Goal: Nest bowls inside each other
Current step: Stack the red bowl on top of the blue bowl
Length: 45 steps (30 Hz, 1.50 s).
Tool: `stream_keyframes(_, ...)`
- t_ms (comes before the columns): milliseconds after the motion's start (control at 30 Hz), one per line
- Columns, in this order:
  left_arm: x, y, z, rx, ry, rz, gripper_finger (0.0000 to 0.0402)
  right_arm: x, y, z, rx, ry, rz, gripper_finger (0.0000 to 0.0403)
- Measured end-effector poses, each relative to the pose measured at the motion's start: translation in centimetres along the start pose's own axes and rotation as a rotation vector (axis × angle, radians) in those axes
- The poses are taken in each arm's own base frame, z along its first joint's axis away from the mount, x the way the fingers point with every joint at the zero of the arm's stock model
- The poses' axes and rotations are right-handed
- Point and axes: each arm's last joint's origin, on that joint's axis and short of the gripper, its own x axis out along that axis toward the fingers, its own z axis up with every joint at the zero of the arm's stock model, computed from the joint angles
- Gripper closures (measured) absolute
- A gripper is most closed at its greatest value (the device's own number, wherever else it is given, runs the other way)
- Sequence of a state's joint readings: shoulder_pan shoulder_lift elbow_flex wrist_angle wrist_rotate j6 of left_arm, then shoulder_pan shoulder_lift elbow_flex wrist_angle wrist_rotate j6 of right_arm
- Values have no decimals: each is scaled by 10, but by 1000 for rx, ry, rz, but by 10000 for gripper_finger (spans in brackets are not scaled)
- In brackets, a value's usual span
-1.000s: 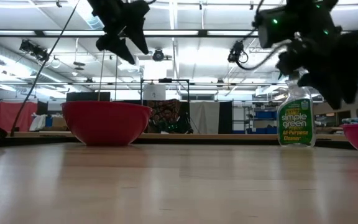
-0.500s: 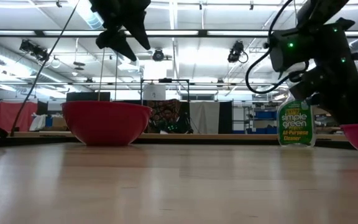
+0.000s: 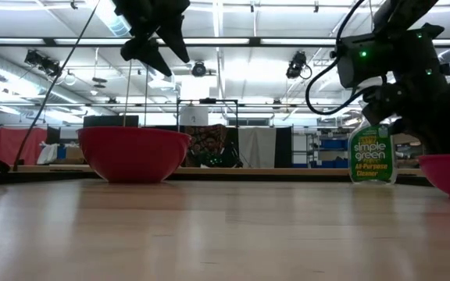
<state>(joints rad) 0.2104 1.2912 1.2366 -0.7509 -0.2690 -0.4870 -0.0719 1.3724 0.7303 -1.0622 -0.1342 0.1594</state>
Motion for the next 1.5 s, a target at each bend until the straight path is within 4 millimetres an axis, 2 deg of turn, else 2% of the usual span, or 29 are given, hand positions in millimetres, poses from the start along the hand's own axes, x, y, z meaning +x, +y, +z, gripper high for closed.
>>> stream_keyframes(167,0,0,0,0,0,-1,84,-1,1,-1,8,15,22,381)
stream_keyframes(333,0,-2,-1,-37,4,-13,84,-13,2,5,10,-13,68,381)
stream_keyframes(533,14,-27,-5,-38,30,-135,84,-39,-8,19,113,-111,99,377)
stream_keyframes(733,32,-55,-18,-64,50,-149,84,-80,-21,41,332,-337,31,373)
stream_keyframes(867,42,-70,-20,-116,5,-172,84,-107,-29,57,511,-568,-15,372)
stream_keyframes(1000,54,-81,-19,-141,-80,-152,84,-124,-34,73,652,-820,-14,371)
stream_keyframes(1100,61,-85,-16,-146,-116,-108,84,-129,-34,81,716,-939,-56,370)
stream_keyframes(1300,64,-95,-7,-80,-215,79,102,-130,-27,84,783,-1013,-112,370)
stream_keyframes(1500,70,-102,1,-7,-253,161,113,-131,-16,86,832,-1083,-137,369)
